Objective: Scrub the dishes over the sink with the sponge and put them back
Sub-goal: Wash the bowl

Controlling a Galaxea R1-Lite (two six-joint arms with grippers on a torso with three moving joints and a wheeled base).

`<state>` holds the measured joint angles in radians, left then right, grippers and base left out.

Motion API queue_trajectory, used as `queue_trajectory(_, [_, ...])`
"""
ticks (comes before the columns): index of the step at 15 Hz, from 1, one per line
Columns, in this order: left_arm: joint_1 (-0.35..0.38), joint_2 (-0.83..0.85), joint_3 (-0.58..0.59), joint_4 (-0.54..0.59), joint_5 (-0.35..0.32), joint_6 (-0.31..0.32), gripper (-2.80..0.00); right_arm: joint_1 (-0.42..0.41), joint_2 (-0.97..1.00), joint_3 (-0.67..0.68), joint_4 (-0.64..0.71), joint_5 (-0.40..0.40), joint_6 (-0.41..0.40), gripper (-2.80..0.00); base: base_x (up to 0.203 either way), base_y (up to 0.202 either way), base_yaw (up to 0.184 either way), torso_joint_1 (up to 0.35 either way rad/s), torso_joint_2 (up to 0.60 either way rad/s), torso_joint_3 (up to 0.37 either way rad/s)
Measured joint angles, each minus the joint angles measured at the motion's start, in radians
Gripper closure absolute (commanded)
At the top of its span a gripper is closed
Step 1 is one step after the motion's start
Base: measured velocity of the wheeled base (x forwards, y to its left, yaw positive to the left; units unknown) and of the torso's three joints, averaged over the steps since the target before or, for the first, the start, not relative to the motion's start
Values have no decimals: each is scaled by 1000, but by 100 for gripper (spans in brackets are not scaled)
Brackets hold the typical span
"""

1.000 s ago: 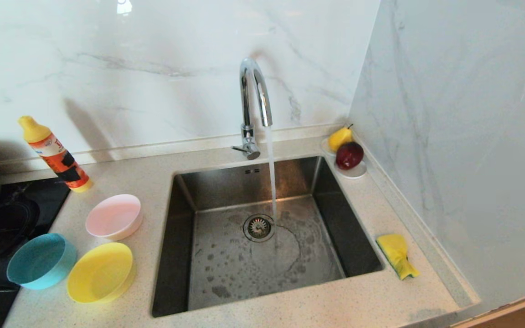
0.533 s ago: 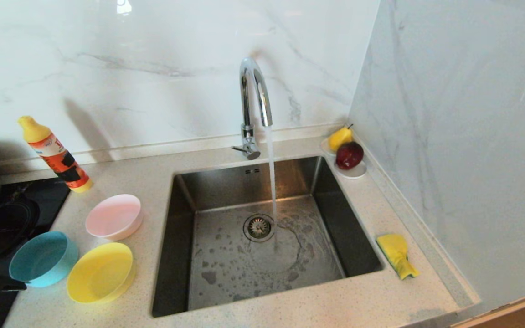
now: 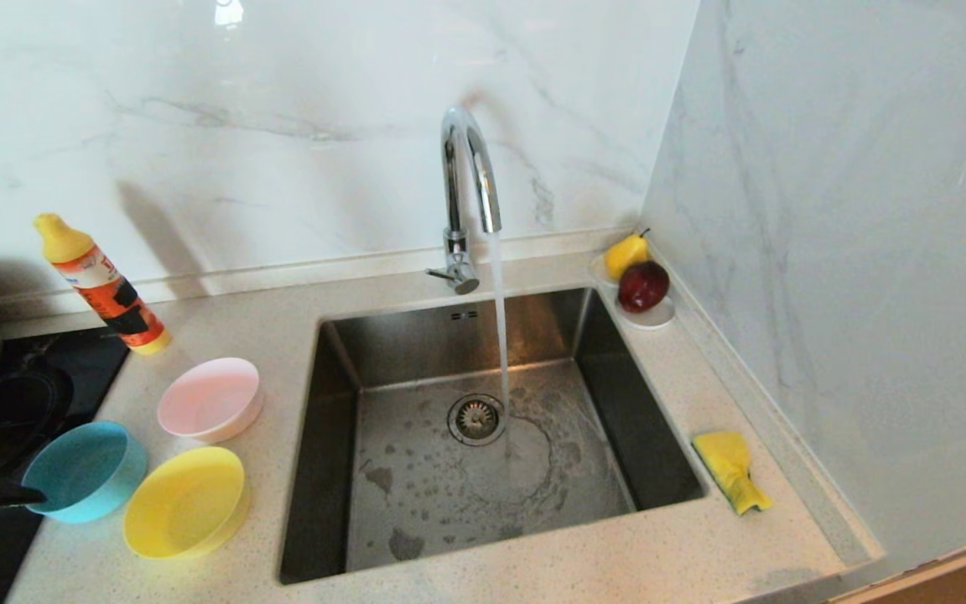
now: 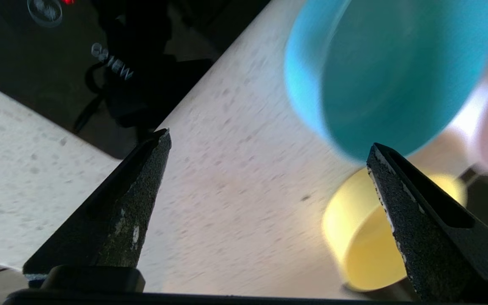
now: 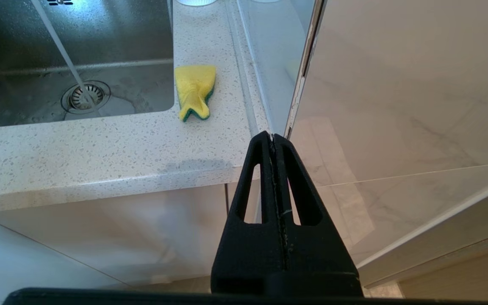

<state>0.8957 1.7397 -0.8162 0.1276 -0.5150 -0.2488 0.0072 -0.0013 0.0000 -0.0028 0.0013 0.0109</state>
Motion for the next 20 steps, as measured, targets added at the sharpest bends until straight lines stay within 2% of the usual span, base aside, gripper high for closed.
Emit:
queue_trajectory(3, [0,15,-30,-15,0,-80,-280,0,0,0,0,0,0,0,0,0,0,0,0,0])
queue_trajectory(7, [-11,55,-61,-20,7,-133,-280,0,0,0,0,0,0,0,0,0,0,0,0,0])
queue_trajectory(14, [-122,75,-57,-52,103,-200,-280,0,0,0,0,0,0,0,0,0,0,0,0,0])
queue_trajectory(20, [-138,104,-58,-102,176,-214,-280,0,0,0,0,0,0,0,0,0,0,0,0,0])
